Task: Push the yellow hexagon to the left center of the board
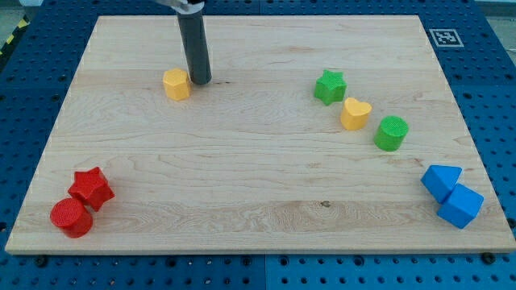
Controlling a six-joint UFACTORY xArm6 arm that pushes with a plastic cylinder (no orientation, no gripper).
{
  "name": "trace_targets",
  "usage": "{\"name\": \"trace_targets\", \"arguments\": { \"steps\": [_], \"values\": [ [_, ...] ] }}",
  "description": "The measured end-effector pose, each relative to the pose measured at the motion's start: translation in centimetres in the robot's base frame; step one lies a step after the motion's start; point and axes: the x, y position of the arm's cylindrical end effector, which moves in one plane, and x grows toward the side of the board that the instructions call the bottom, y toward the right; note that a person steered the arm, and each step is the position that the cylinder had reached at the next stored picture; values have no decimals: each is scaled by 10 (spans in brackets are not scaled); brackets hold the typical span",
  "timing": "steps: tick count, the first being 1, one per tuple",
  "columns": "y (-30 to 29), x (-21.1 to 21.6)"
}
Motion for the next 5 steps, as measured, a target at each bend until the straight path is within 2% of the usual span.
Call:
{"name": "trace_targets", "arguments": {
  "steps": [1,3,5],
  "values": [
    [0,-9],
    [2,18],
    [1,20]
  ]
}}
